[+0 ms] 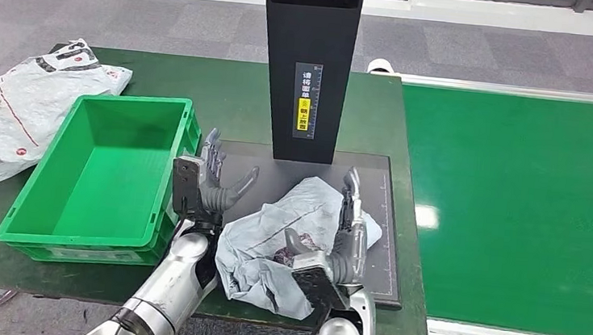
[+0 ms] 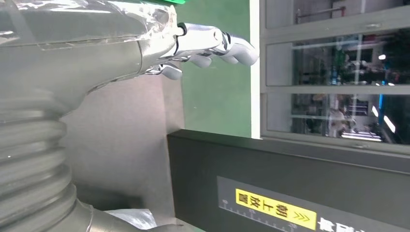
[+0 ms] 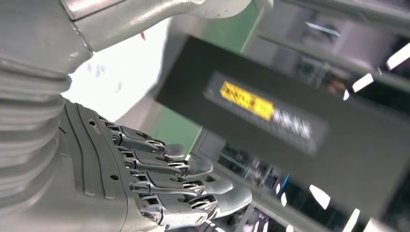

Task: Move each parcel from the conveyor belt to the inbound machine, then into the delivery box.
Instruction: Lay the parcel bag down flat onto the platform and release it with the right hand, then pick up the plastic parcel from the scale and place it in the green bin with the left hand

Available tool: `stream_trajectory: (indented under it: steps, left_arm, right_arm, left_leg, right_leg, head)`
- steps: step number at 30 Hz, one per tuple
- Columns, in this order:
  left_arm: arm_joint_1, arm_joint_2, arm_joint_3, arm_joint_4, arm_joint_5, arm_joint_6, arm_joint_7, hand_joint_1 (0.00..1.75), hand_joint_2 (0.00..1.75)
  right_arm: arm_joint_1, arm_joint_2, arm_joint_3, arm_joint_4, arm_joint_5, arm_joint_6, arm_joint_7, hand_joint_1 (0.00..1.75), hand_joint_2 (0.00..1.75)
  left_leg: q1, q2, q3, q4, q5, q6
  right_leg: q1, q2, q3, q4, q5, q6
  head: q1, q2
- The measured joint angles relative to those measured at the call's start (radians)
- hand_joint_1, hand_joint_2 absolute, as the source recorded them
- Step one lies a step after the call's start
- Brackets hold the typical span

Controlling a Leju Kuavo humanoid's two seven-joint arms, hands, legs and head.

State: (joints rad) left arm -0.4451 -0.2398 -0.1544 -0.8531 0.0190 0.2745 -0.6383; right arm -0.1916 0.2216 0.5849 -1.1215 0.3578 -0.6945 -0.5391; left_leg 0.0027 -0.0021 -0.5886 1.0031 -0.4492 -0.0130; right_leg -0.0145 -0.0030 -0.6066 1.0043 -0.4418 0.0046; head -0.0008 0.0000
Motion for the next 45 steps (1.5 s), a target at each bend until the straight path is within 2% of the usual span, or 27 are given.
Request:
stream_trajectory:
  steps: [3,6,12,16,23,28,35,41,45]
  left_arm:
    - [0.004,0.005,-0.001,-0.021,0.004,-0.025,0.003,0.0,1.75]
    - [0.01,0.012,-0.006,-0.045,-0.002,-0.049,0.01,0.0,1.75]
    - [0.017,0.019,-0.012,-0.072,-0.016,-0.075,0.02,0.0,1.75]
    - [0.029,0.028,-0.045,-0.097,-0.083,-0.152,0.027,0.0,1.75]
    - [0.069,0.091,-0.175,-0.146,-0.46,-0.205,0.017,0.0,1.75]
    - [0.084,0.112,-0.22,-0.148,-0.495,-0.207,0.013,0.0,1.75]
    - [0.086,0.122,-0.235,-0.148,-0.509,-0.209,0.012,0.0,1.75]
    - [0.087,0.147,-0.311,-0.102,-0.684,-0.229,-0.001,0.0,1.75]
    - [0.089,0.155,-0.341,-0.064,-0.703,-0.22,-0.015,0.0,1.75]
  right_arm:
    - [0.032,-0.008,-0.05,-0.086,-0.152,0.045,-0.028,0.0,1.75]
    - [0.05,-0.013,-0.111,-0.143,-0.316,0.136,-0.041,0.0,1.75]
    - [0.059,-0.021,-0.182,-0.189,-0.425,0.231,-0.039,0.0,1.75]
    - [0.057,-0.021,-0.243,-0.189,-0.552,0.338,-0.016,0.0,1.75]
    - [0.047,-0.027,-0.39,-0.182,-0.455,0.333,-0.002,0.0,1.75]
    - [0.046,-0.027,-0.442,-0.182,-0.431,0.337,0.005,0.0,1.75]
    - [0.045,-0.027,-0.464,-0.182,-0.42,0.34,0.005,0.0,1.75]
    - [0.046,-0.029,-0.496,-0.182,-0.351,0.33,0.016,0.0,1.75]
    - [0.049,-0.031,-0.518,-0.182,-0.338,0.336,0.02,0.0,1.75]
  left_leg:
    - [0.0,0.0,0.0,0.0,0.0,0.0]
    - [0.0,0.0,0.0,0.0,0.0,0.0]
    - [0.0,0.0,0.0,0.0,0.0,0.0]
    - [0.0,0.0,0.0,0.0,0.0,0.0]
    - [0.0,0.0,0.0,0.0,0.0,0.0]
    - [0.0,0.0,0.0,0.0,0.0,0.0]
    - [0.0,0.0,0.0,0.0,0.0,0.0]
    - [0.0,0.0,0.0,0.0,0.0,0.0]
    - [0.0,0.001,0.0,0.0,-0.001,0.001]
  right_leg:
    - [0.0,0.0,0.0,0.0,0.0,0.0]
    - [0.0,0.0,0.0,0.0,0.0,0.0]
    - [0.0,0.0,0.0,0.0,0.0,0.0]
    - [0.0,0.0,0.0,0.0,0.0,0.0]
    - [-0.001,0.0,0.0,0.0,0.0,0.0]
    - [-0.001,0.0,0.0,0.0,0.0,0.0]
    - [0.0,0.0,0.0,0.0,0.0,0.0]
    - [-0.001,0.0,0.0,0.0,0.0,0.0]
    - [-0.001,0.001,0.0,0.0,0.0,0.0]
  head:
    - [0.0,0.0]
    - [0.0,0.0]
    - [0.0,0.0]
    - [0.0,0.0]
    - [0.0,0.0]
    - [0.0,0.0]
    - [0.0,0.0]
    - [0.0,0.0]
    - [0.0,0.0]
